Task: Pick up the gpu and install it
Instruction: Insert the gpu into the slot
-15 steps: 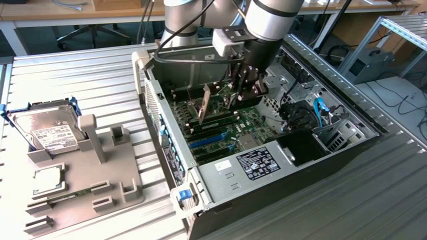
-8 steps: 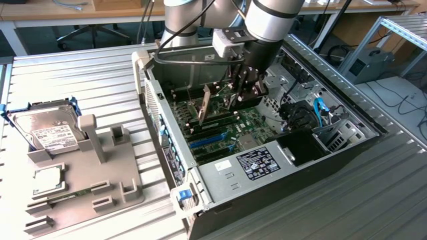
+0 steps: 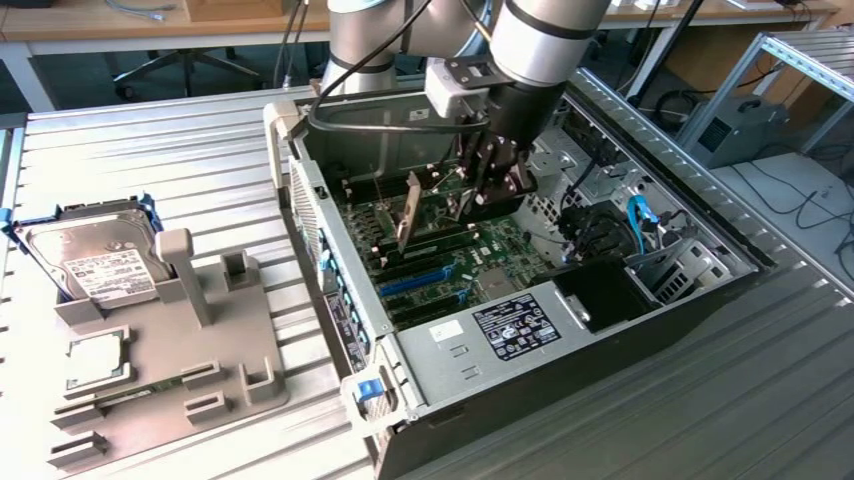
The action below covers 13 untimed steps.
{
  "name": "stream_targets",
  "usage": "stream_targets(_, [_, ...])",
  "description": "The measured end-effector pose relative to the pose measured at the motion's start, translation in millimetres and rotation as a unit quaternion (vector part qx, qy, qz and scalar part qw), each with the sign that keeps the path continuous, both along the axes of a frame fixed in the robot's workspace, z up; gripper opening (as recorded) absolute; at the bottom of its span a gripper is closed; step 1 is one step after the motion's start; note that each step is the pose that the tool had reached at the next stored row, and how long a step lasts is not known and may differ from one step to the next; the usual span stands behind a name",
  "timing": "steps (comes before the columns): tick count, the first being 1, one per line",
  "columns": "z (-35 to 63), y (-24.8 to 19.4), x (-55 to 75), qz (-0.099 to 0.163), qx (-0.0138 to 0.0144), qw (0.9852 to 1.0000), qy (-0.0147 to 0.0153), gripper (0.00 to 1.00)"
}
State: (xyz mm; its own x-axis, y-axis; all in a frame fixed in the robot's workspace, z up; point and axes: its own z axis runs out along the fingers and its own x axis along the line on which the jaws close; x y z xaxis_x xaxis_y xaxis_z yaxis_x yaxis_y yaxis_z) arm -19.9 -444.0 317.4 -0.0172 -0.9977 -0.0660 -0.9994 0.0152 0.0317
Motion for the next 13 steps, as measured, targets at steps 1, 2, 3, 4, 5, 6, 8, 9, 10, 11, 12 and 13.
stream_targets(1, [-0.1, -0.1, 0.0, 0.0, 0.0, 1.0, 0.0, 0.27])
stream_targets(2, [-0.3, -0.3, -0.1, 0.0, 0.0, 1.0, 0.0, 0.27])
stream_targets(3, [-0.4, -0.4, -0.1, 0.0, 0.0, 1.0, 0.0, 0.27])
stream_targets(4, [-0.5, -0.6, -0.2, 0.0, 0.0, 1.0, 0.0, 0.27])
stream_targets(5, [-0.8, -0.7, -0.3, 0.0, 0.0, 1.0, 0.0, 0.27])
stream_targets(6, [-0.9, -0.9, -0.4, 0.0, 0.0, 1.0, 0.0, 0.27])
stream_targets(8, [-1.2, -1.2, -0.5, 0.0, 0.0, 1.0, 0.0, 0.27])
stream_targets(9, [-1.3, -1.3, -0.5, 0.001, 0.0, 1.0, 0.0, 0.27])
stream_targets(10, [-1.5, -1.4, -0.6, 0.001, 0.0, 1.0, 0.0, 0.27])
stream_targets(11, [-1.6, -1.6, -0.7, 0.001, 0.0, 1.0, 0.0, 0.27])
stream_targets(12, [-1.7, -1.8, -0.8, 0.001, 0.0, 1.0, 0.0, 0.27])
stream_targets(13, [-1.8, -1.9, -1.0, 0.001, 0.0, 1.0, 0.0, 0.27])
